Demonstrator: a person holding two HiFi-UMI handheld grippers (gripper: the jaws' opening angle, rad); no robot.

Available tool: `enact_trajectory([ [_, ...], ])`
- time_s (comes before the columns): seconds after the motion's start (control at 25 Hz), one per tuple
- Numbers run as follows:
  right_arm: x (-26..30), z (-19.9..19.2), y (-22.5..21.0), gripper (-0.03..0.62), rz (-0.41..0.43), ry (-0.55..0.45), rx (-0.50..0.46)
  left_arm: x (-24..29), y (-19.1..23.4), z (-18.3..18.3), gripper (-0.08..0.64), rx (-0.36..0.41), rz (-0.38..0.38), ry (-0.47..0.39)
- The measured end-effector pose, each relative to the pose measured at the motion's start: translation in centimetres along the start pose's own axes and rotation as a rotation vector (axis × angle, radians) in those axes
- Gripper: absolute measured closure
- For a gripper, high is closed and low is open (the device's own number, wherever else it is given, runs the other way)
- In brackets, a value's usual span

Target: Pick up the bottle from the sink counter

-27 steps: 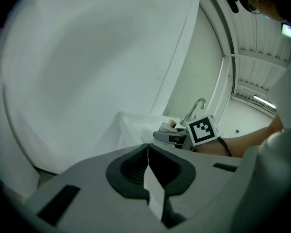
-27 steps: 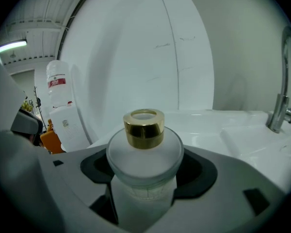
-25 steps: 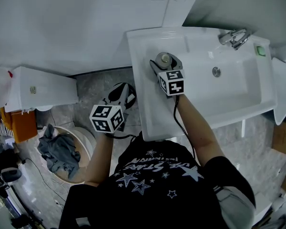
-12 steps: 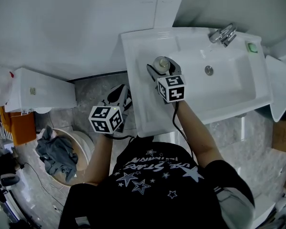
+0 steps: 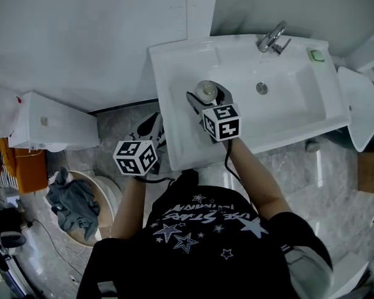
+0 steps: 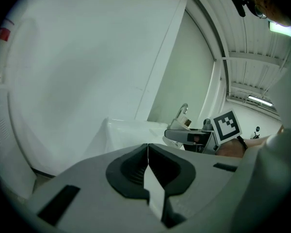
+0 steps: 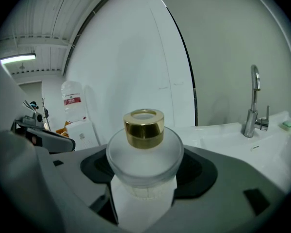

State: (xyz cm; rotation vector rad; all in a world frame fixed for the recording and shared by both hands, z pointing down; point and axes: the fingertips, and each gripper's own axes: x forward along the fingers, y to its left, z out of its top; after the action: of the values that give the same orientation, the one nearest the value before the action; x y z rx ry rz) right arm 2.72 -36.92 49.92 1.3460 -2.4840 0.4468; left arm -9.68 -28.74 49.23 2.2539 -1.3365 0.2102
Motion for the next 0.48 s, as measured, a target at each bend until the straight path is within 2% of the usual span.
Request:
enact_trajectory([
  [0.48,-8.0,-1.0,2.1,0.270,0.038,-0.031,-0.010,-4.2,-5.7,-1.9,0.549,0.014,0.016,-0.033],
])
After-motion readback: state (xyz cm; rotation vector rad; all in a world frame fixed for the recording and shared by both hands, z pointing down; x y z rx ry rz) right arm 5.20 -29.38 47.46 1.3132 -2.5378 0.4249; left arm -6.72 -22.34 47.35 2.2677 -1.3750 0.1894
